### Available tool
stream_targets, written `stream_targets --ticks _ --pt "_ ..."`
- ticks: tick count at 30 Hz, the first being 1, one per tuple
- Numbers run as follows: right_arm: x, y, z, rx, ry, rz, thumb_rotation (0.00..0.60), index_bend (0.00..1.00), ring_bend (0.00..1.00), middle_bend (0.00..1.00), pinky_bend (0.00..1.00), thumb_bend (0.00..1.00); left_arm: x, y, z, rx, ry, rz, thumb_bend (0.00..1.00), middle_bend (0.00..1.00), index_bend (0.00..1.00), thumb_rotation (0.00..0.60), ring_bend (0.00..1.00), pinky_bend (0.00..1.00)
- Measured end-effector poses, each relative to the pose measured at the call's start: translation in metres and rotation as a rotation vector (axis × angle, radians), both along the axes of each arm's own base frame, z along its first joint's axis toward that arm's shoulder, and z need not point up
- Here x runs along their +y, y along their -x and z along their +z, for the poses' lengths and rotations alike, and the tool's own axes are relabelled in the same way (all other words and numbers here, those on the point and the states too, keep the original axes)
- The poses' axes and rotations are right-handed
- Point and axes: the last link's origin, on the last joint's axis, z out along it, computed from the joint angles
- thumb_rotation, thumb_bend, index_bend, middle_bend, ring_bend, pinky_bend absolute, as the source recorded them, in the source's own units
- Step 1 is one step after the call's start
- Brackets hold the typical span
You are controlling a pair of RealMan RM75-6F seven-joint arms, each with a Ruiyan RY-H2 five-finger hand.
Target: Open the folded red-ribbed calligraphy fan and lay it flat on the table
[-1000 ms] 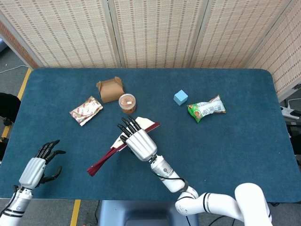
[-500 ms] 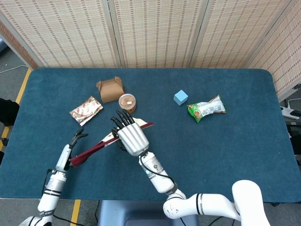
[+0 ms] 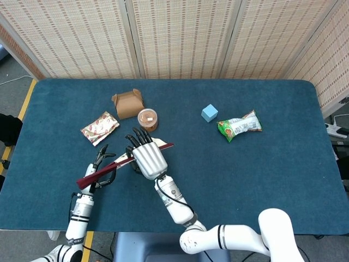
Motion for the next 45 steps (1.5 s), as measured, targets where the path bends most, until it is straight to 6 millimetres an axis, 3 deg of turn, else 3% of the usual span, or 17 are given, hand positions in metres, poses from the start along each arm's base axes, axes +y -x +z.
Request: stream_targets --ticks 4,18,22,26,31,45 --pt "0.003 -0.001 -0.001 0.000 -0.002 0.005 0.600 0.70 0.00 0.18 0.03 0.71 0.006 -0.006 -0.003 -0.011 -0.019 0.012 0.42 0.00 0.23 0.600 0.00 0.02" --pt "0.001 0.002 -0.005 0.013 -0.008 -0.009 0.600 0.70 0.00 0.18 0.03 0.71 0.015 -0.032 -0.009 -0.073 0.000 0.005 0.42 0.00 0.34 0.600 0.00 0.01" --pt "0.001 0.002 -0.007 0.010 -0.010 -0.013 0.600 0.70 0.00 0.18 0.03 0.71 0.010 -0.029 -0.011 -0.035 0.002 0.000 0.43 0.00 0.49 0.600 0.00 0.01" --pt "0.000 0.003 -0.006 0.004 -0.006 -0.015 0.600 0.70 0.00 0.18 0.03 0.71 0.005 -0.020 -0.013 -0.038 0.005 0.016 0.55 0.01 0.65 0.600 0.00 0.01" --pt "-0.002 0.004 -0.002 -0.007 0.005 -0.012 0.600 0.70 0.00 0.18 0.03 0.71 0.005 -0.018 -0.011 -0.060 -0.033 0.027 0.68 0.10 0.79 0.600 0.00 0.01" --pt "-0.003 0.016 0.024 0.000 0.064 0.030 0.600 0.70 0.00 0.18 0.03 0.71 0.024 -0.002 0.003 0.072 -0.141 0.050 0.69 0.14 0.80 0.600 0.00 0.03"
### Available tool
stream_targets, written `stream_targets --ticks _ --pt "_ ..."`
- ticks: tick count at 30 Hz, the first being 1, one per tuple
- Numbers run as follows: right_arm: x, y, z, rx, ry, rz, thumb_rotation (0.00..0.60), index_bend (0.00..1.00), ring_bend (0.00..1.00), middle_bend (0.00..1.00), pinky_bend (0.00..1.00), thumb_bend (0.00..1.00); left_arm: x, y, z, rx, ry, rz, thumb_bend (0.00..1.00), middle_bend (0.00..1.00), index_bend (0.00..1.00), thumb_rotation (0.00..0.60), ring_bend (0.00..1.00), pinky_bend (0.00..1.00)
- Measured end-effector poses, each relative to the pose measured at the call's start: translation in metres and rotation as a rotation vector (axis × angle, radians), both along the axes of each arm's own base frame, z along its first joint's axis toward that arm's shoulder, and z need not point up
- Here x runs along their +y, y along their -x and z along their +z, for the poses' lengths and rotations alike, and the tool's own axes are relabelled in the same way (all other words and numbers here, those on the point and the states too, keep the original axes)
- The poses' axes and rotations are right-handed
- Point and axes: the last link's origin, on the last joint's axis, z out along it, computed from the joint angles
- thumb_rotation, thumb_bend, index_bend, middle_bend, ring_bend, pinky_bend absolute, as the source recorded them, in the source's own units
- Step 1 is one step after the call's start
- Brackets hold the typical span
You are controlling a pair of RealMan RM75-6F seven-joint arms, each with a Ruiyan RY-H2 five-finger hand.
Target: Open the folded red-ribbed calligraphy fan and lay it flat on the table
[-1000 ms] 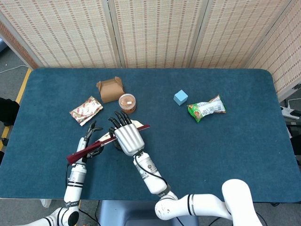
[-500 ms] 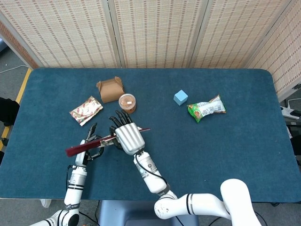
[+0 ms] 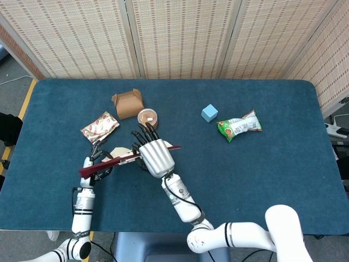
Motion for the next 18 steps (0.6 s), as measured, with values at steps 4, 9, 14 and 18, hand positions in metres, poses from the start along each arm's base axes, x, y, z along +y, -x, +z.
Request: stream_targets --ticks 4,9,14,18 --pt "0.000 0.009 0.012 0.009 0.022 0.013 0.600 0.70 0.00 0.18 0.03 0.71 0.008 0.011 0.006 0.108 -0.037 0.004 0.69 0.15 0.80 0.600 0.00 0.03" --pt "0.003 0.021 0.023 0.005 0.037 0.015 0.600 0.70 0.00 0.18 0.03 0.71 0.014 0.023 0.014 0.205 -0.090 0.008 0.69 0.17 0.80 0.600 0.00 0.01" --pt "0.004 0.036 0.032 0.008 0.054 0.008 0.600 0.70 0.00 0.18 0.03 0.71 0.014 0.038 0.020 0.278 -0.115 0.027 0.69 0.18 0.80 0.600 0.00 0.01" --pt "0.003 0.047 0.038 0.016 0.072 0.001 0.600 0.70 0.00 0.18 0.03 0.71 0.013 0.048 0.025 0.302 -0.138 0.044 0.69 0.18 0.80 0.600 0.00 0.01"
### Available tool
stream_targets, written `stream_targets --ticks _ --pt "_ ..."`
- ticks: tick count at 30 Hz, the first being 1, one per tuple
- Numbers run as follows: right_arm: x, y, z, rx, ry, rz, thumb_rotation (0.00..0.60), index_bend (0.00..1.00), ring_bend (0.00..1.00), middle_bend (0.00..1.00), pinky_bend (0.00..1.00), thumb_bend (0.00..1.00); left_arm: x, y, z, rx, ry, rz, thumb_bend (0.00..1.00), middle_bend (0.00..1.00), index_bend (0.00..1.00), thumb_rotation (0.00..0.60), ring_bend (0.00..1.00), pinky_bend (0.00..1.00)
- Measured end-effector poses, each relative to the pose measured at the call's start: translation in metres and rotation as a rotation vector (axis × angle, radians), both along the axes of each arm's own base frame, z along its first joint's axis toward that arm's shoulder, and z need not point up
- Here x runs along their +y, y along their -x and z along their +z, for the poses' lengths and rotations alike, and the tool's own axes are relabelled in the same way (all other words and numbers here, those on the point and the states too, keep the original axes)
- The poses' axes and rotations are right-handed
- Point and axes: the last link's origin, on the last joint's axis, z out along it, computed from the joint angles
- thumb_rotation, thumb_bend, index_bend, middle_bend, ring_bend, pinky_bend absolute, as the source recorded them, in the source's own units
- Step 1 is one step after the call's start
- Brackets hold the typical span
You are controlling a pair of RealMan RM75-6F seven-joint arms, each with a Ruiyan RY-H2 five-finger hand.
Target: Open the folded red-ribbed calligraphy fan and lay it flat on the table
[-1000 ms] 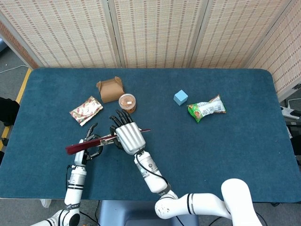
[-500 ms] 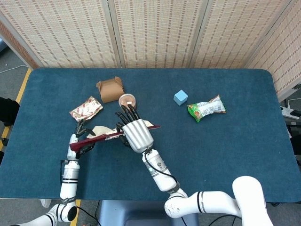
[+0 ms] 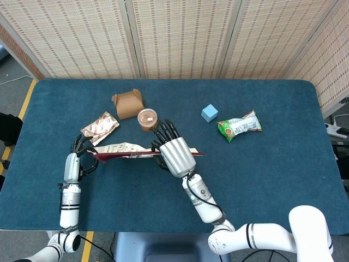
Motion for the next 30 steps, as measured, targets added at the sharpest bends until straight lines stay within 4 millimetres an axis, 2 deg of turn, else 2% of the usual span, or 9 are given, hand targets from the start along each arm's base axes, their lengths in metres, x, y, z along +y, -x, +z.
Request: stream_targets --ticks 12,24,30 --pt "0.001 0.018 0.017 0.032 0.059 0.019 0.600 0.70 0.00 0.18 0.04 0.71 0.006 0.007 0.012 0.022 -0.057 -0.004 0.70 0.19 0.78 0.600 0.00 0.01" --pt "0.015 0.020 0.029 0.055 0.106 0.095 0.600 0.70 0.00 0.18 0.05 0.71 0.012 0.002 0.030 -0.082 -0.137 -0.024 0.69 0.19 0.72 0.600 0.00 0.00" --pt "0.029 0.032 0.037 0.074 0.117 0.129 0.600 0.70 0.00 0.18 0.05 0.71 0.008 0.001 0.038 -0.093 -0.156 -0.045 0.68 0.19 0.70 0.600 0.00 0.01"
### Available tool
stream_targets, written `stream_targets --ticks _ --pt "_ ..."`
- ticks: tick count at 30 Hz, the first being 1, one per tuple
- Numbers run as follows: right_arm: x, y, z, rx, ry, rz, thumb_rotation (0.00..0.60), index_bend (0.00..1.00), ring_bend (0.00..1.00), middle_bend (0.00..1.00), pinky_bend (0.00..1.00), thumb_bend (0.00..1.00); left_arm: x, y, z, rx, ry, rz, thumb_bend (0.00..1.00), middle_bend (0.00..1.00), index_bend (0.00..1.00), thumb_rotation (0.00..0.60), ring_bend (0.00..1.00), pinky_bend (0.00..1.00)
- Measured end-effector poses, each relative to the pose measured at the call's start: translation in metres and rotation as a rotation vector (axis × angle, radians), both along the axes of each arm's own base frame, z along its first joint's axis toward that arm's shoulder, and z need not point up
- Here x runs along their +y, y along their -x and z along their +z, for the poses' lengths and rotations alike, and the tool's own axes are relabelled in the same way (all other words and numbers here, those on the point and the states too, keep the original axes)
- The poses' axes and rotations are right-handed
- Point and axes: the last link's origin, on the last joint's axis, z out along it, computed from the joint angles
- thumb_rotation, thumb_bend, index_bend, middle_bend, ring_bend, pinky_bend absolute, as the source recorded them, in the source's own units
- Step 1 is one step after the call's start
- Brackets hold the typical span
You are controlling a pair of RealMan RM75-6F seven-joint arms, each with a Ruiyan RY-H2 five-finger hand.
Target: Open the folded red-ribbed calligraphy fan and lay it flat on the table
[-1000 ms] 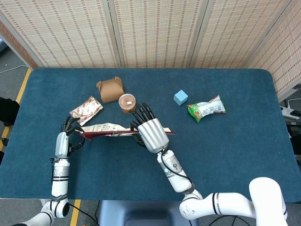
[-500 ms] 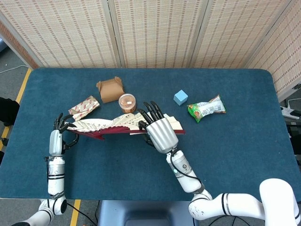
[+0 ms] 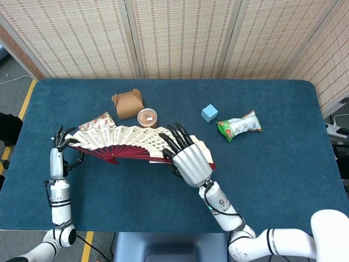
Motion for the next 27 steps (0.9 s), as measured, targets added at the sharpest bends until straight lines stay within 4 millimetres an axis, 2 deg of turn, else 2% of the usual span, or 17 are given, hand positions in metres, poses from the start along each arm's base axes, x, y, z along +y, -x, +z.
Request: stream_targets --ticks 6,12,16,18,19,23,27 --pt "0.014 0.025 -0.004 0.043 -0.028 -0.012 0.600 0.70 0.00 0.18 0.05 0.71 -0.013 0.006 -0.008 0.065 0.047 -0.006 0.67 0.19 0.62 0.600 0.00 0.01" --pt "0.026 0.053 -0.010 0.065 -0.030 -0.024 0.600 0.67 0.00 0.18 0.05 0.71 -0.025 0.017 -0.018 0.156 0.092 0.001 0.64 0.16 0.43 0.600 0.00 0.00" --pt "0.033 0.070 -0.013 0.066 -0.040 -0.033 0.600 0.56 0.00 0.18 0.05 0.71 -0.032 0.023 -0.023 0.195 0.115 -0.001 0.62 0.12 0.25 0.600 0.00 0.01" --pt "0.037 0.075 -0.014 0.071 -0.040 -0.033 0.600 0.49 0.00 0.18 0.05 0.71 -0.035 0.026 -0.026 0.217 0.131 0.000 0.60 0.07 0.08 0.600 0.00 0.00" --pt "0.038 0.078 -0.014 0.073 -0.037 -0.033 0.600 0.45 0.00 0.18 0.06 0.71 -0.036 0.027 -0.027 0.225 0.138 0.002 0.59 0.06 0.04 0.600 0.00 0.00" --pt "0.042 0.089 -0.016 0.086 -0.035 -0.043 0.600 0.31 0.00 0.18 0.06 0.71 -0.040 0.035 -0.030 0.263 0.174 0.023 0.58 0.02 0.00 0.600 0.00 0.00" --pt "0.047 0.099 -0.019 0.103 -0.049 -0.057 0.600 0.24 0.00 0.17 0.06 0.71 -0.041 0.044 -0.030 0.287 0.198 0.048 0.57 0.00 0.00 0.600 0.00 0.00"
